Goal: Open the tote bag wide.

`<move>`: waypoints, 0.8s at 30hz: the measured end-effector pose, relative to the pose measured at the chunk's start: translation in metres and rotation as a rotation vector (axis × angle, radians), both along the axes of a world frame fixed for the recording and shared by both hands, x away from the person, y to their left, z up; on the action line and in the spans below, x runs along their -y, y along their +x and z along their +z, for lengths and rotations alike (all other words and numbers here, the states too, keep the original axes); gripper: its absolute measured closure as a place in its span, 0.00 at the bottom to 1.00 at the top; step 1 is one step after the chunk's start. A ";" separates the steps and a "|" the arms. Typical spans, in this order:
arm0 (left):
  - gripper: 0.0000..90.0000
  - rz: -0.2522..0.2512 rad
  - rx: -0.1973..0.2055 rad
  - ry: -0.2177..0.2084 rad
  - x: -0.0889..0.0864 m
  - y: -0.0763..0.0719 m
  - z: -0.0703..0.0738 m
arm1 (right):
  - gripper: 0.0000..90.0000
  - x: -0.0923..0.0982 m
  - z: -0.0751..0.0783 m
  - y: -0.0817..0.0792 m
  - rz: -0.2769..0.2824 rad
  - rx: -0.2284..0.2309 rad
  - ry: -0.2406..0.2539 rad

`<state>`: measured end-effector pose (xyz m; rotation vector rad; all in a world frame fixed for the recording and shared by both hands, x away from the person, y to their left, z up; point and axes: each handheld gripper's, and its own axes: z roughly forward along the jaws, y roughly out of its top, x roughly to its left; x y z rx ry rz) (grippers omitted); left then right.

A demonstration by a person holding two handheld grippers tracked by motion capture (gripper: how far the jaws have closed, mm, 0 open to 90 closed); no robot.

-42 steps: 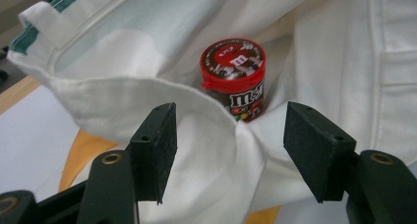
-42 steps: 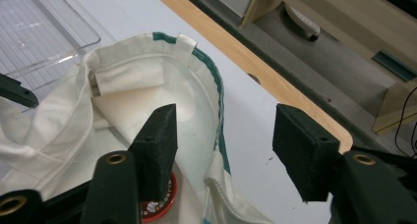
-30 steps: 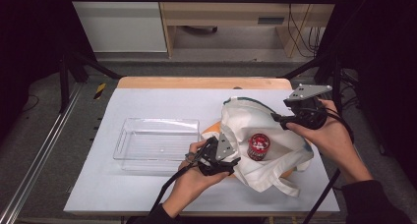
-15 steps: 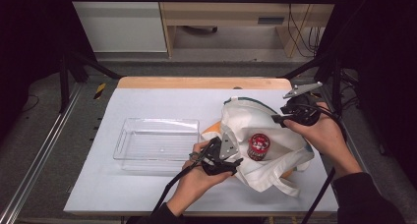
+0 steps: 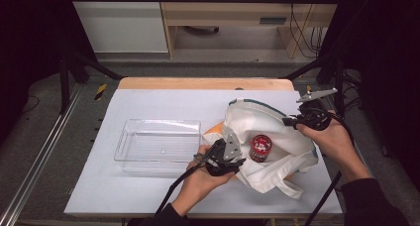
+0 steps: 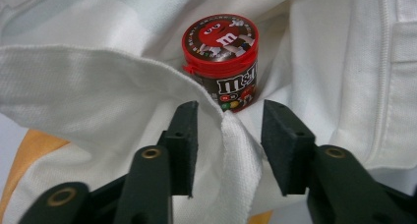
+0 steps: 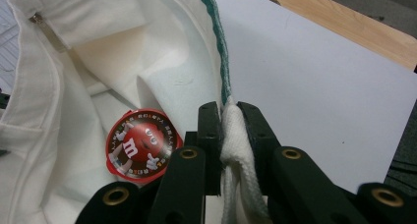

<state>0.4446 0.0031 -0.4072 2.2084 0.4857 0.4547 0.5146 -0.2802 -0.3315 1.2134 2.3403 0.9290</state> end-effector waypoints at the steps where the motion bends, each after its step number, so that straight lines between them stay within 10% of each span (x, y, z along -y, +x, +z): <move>1: 0.70 0.000 0.000 0.000 0.000 0.000 0.000 | 0.90 0.000 0.000 0.000 0.000 0.000 0.000; 10: 0.89 0.008 0.005 -0.028 -0.012 -0.005 -0.007 | 0.91 0.035 -0.027 -0.004 -0.022 0.054 0.061; 24: 0.92 0.013 -0.026 -0.019 -0.023 -0.009 -0.013 | 0.91 0.070 -0.082 0.001 -0.096 0.025 0.140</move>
